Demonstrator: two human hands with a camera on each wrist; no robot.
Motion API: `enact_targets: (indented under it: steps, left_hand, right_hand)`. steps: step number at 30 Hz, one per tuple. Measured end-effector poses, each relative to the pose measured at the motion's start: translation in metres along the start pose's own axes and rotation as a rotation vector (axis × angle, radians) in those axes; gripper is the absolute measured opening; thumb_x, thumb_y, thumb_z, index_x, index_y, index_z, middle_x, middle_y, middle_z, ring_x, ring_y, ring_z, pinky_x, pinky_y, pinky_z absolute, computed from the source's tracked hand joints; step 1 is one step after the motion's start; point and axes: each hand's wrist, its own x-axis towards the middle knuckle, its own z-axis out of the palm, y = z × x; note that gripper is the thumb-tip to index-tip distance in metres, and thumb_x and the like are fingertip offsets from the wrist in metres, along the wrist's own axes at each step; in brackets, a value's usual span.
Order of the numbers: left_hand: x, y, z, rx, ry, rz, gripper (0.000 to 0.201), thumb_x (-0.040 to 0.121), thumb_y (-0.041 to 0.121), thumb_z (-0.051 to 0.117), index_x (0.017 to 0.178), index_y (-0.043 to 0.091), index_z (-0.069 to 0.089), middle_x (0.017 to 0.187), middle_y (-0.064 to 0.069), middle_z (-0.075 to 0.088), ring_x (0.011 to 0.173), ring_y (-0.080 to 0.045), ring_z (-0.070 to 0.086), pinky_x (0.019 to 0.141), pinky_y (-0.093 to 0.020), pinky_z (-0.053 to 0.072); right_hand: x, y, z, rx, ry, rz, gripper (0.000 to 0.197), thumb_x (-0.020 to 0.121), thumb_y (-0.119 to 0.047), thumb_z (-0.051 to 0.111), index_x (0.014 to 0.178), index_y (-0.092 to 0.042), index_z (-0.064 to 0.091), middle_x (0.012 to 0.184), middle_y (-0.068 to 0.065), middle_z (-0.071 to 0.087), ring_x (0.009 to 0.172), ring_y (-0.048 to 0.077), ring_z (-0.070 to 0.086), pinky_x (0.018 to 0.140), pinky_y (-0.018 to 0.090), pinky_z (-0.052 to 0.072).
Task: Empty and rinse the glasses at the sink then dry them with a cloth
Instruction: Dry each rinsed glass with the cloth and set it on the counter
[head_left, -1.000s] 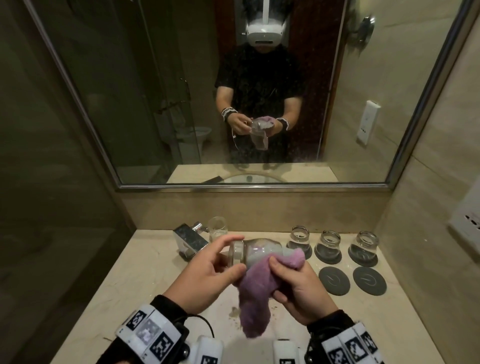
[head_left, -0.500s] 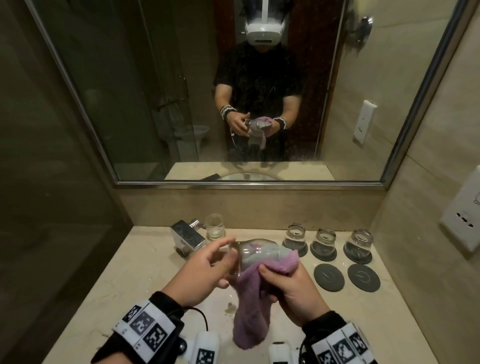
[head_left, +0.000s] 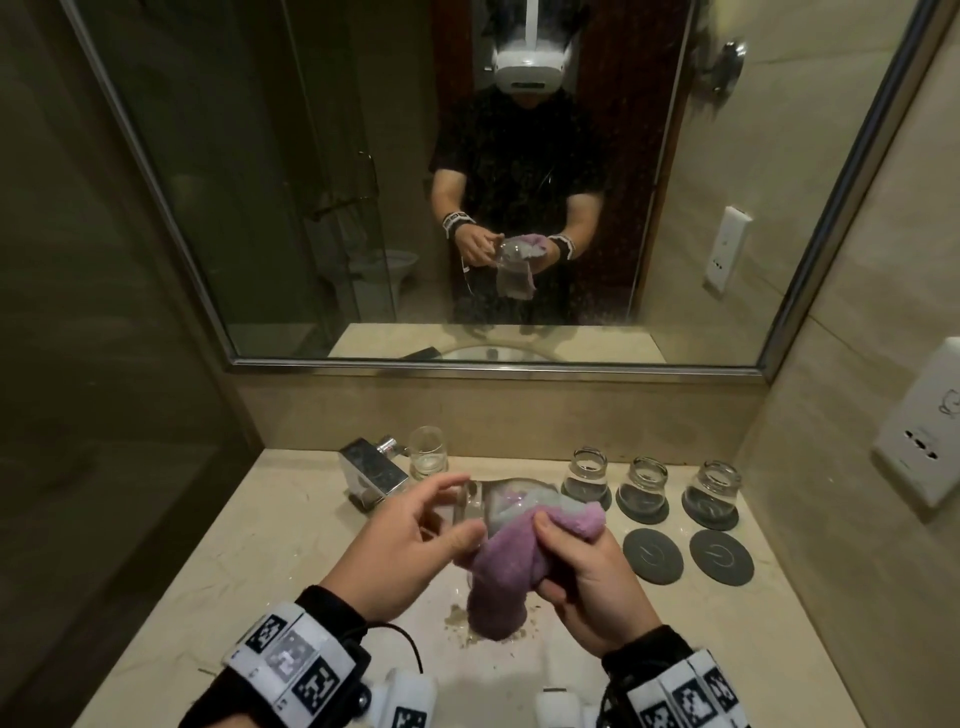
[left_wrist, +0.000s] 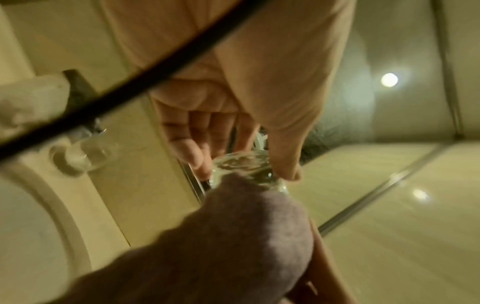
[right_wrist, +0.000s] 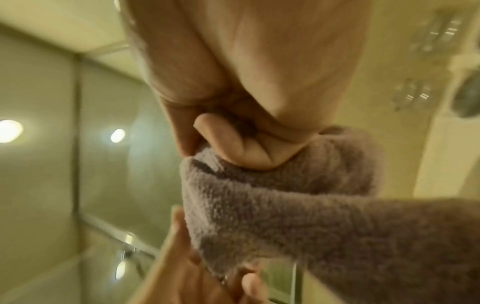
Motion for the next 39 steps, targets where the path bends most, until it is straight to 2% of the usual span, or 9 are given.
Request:
enact_targets:
  steps: [3, 8, 13, 16, 21, 27, 32, 34, 39]
  left_hand:
    - [-0.002, 0.003, -0.002, 0.078, -0.023, 0.051, 0.048, 0.083, 0.039, 0.073, 0.126, 0.044, 0.053, 0.117, 0.012, 0.059, 0.082, -0.007, 0.064, 0.077, -0.028, 0.056]
    - [0.001, 0.011, 0.005, -0.189, 0.001, -0.1, 0.046, 0.079, 0.054, 0.06, 0.12, 0.034, 0.055, 0.098, -0.002, 0.065, 0.06, -0.012, 0.062, 0.062, -0.031, 0.055]
    - [-0.005, 0.002, 0.004, 0.077, 0.0, 0.133, 0.051, 0.083, 0.034, 0.074, 0.123, 0.054, 0.05, 0.112, 0.008, 0.06, 0.086, -0.013, 0.06, 0.079, -0.029, 0.056]
    - [0.0, 0.007, 0.003, -0.065, 0.009, 0.046, 0.053, 0.074, 0.071, 0.062, 0.12, 0.046, 0.055, 0.114, 0.009, 0.062, 0.071, -0.002, 0.065, 0.066, -0.024, 0.054]
    - [-0.002, 0.009, 0.004, 0.078, -0.004, 0.077, 0.035, 0.088, 0.036, 0.067, 0.12, 0.045, 0.054, 0.107, 0.009, 0.063, 0.082, -0.006, 0.065, 0.077, -0.027, 0.057]
    - [0.005, 0.013, 0.005, -0.125, 0.048, -0.055, 0.072, 0.072, 0.067, 0.055, 0.131, 0.026, 0.053, 0.097, 0.006, 0.065, 0.062, -0.007, 0.063, 0.06, -0.024, 0.054]
    - [0.007, 0.007, 0.001, 0.068, 0.005, 0.062, 0.05, 0.086, 0.041, 0.07, 0.132, 0.042, 0.051, 0.117, 0.016, 0.059, 0.081, -0.009, 0.066, 0.073, -0.027, 0.057]
    - [0.008, 0.006, -0.001, 0.019, -0.006, 0.031, 0.05, 0.082, 0.048, 0.07, 0.128, 0.05, 0.051, 0.119, 0.014, 0.058, 0.081, -0.013, 0.066, 0.073, -0.029, 0.057]
    - [0.012, 0.013, 0.001, -0.09, 0.061, -0.093, 0.037, 0.089, 0.043, 0.06, 0.118, 0.021, 0.058, 0.098, 0.002, 0.064, 0.058, -0.007, 0.06, 0.058, -0.026, 0.052]
  right_hand:
    - [-0.002, -0.002, -0.004, 0.103, -0.01, 0.034, 0.059, 0.054, -0.031, 0.093, 0.092, 0.005, 0.066, 0.077, 0.019, 0.056, 0.045, 0.013, 0.041, 0.031, 0.017, 0.032]
    - [-0.005, -0.004, 0.002, -0.03, -0.033, -0.098, 0.04, 0.076, -0.006, 0.07, 0.112, 0.009, 0.06, 0.09, 0.016, 0.07, 0.065, 0.007, 0.064, 0.052, 0.013, 0.048]
    - [-0.004, 0.003, 0.003, 0.059, -0.008, -0.009, 0.049, 0.064, -0.024, 0.087, 0.092, 0.009, 0.064, 0.075, 0.019, 0.054, 0.045, 0.015, 0.046, 0.034, 0.019, 0.035]
    - [-0.006, 0.0, 0.001, -0.009, -0.056, -0.041, 0.032, 0.075, -0.014, 0.077, 0.1, 0.005, 0.067, 0.087, 0.024, 0.064, 0.06, 0.018, 0.061, 0.046, 0.02, 0.046]
    - [-0.003, 0.001, 0.003, 0.008, -0.055, -0.015, 0.043, 0.068, -0.023, 0.085, 0.095, 0.005, 0.067, 0.076, 0.021, 0.055, 0.048, 0.013, 0.047, 0.037, 0.018, 0.036]
    - [0.0, 0.0, 0.002, 0.039, -0.015, -0.045, 0.056, 0.062, -0.031, 0.088, 0.1, 0.005, 0.067, 0.078, 0.022, 0.057, 0.046, 0.013, 0.044, 0.037, 0.019, 0.036]
    - [0.004, -0.004, 0.0, 0.166, -0.002, 0.046, 0.018, 0.082, -0.021, 0.072, 0.086, -0.003, 0.073, 0.085, 0.023, 0.059, 0.052, 0.012, 0.046, 0.032, 0.014, 0.029]
    - [0.004, -0.006, 0.001, 0.155, -0.001, 0.026, 0.032, 0.076, -0.023, 0.079, 0.091, 0.003, 0.07, 0.081, 0.02, 0.058, 0.05, 0.011, 0.046, 0.033, 0.015, 0.031]
    - [0.004, -0.006, 0.013, 0.031, 0.04, -0.058, 0.05, 0.079, -0.019, 0.077, 0.104, 0.018, 0.054, 0.085, 0.023, 0.052, 0.051, 0.013, 0.048, 0.035, 0.015, 0.035]
